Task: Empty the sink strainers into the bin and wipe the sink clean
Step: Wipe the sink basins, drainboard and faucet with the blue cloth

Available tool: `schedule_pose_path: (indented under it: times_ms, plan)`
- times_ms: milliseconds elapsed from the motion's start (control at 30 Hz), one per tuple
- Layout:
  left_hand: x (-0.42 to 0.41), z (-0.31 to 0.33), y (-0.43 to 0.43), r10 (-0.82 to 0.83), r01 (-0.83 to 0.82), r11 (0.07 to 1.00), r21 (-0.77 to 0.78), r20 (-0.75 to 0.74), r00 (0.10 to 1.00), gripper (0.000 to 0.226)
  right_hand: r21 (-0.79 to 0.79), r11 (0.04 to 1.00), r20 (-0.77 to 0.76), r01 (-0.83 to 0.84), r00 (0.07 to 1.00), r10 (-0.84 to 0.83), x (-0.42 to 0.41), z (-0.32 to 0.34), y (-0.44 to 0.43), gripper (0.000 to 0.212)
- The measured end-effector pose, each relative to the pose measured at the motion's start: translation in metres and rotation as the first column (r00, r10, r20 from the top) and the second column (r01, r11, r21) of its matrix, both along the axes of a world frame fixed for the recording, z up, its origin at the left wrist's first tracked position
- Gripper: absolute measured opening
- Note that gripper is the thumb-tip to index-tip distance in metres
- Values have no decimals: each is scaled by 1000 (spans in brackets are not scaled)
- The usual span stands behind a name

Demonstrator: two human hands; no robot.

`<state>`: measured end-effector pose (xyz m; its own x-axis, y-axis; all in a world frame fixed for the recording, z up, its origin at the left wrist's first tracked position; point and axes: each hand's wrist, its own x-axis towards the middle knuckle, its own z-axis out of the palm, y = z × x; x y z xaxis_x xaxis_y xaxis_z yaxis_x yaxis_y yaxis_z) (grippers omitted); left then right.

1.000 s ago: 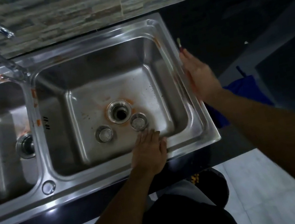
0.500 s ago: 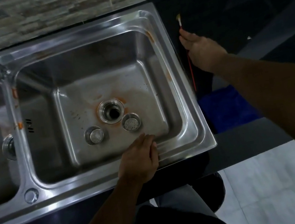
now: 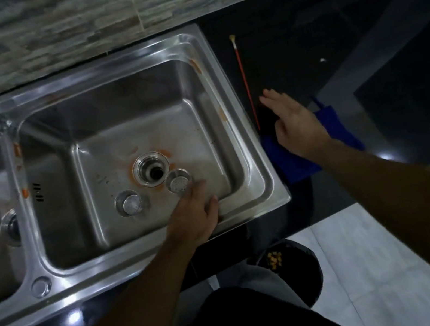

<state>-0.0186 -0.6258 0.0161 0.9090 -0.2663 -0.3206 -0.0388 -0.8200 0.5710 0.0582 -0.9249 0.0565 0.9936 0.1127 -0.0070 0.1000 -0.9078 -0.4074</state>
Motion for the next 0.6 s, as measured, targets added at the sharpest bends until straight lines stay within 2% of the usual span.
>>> schedule_pose_path:
  times_ms: [100,267,367,467,533,600]
  plan:
    - [10,16,-40,-102,111,991,-80,108,989,52,-73,995,62,68,996,-64,-47,0,-13,57]
    - [10,40,-123,-341,369,920,-131,197,919,59,-145,972,36,185,983,-181,-103,-19,-47,50]
    - [6,39,-148,-478,484,875,9,164,863,77,-189,972,-51,142,987,-154,-118,-31,-63,58]
    - [12,32,-157,-545,522,832,186,104,832,94,-237,968,-95,81,990,-106,-118,-35,-71,63]
    - [19,29,-161,-565,528,813,247,113,817,83,-230,971,-113,65,989,-93,-116,-32,-72,66]
    - [28,27,-164,-578,532,806,260,148,802,62,-231,971,-129,60,987,-91,-114,-27,-73,71]
